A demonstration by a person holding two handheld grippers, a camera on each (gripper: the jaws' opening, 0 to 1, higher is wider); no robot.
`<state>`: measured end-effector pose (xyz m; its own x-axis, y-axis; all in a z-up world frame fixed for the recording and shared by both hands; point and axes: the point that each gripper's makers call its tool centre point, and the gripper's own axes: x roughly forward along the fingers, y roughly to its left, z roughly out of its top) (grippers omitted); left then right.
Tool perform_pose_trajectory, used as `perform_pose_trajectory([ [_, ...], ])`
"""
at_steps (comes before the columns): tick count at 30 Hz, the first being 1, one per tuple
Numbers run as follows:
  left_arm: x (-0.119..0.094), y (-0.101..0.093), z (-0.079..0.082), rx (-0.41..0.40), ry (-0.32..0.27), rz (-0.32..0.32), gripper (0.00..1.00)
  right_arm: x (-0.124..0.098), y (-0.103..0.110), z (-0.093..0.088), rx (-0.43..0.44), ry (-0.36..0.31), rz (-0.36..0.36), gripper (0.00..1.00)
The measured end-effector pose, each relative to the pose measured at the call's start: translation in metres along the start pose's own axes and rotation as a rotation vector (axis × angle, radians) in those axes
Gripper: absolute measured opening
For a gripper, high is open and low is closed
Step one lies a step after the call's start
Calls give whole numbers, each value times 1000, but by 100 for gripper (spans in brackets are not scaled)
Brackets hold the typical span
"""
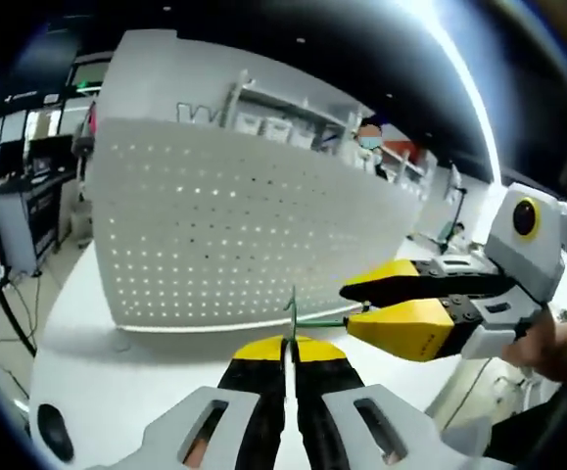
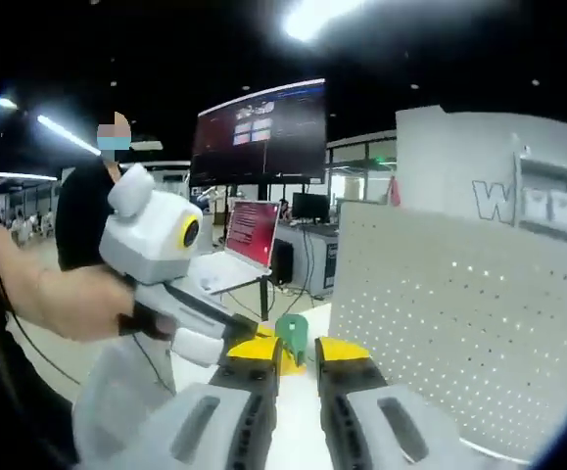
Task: Insert the hook assembly into the mounting plate slot until the hook locks in place.
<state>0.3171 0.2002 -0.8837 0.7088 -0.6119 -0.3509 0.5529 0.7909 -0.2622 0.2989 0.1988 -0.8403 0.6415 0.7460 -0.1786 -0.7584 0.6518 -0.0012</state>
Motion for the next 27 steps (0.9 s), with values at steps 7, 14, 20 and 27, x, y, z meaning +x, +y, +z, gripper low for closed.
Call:
perform_pose_trajectory([
  [7, 0, 4, -3, 16, -6, -4, 1, 4, -1, -4, -26, 20, -14, 11],
  [14, -6, 2, 2, 50, -34, -13, 1, 5, 0, -6, -32, 18, -22, 11],
  [20, -12, -3, 11, 30, -75, -38, 1, 3, 3, 2, -20, -26, -31, 7],
  [27, -16, -4, 17, 73, -87, -46, 1, 3, 6, 10, 11, -53, -4, 5],
])
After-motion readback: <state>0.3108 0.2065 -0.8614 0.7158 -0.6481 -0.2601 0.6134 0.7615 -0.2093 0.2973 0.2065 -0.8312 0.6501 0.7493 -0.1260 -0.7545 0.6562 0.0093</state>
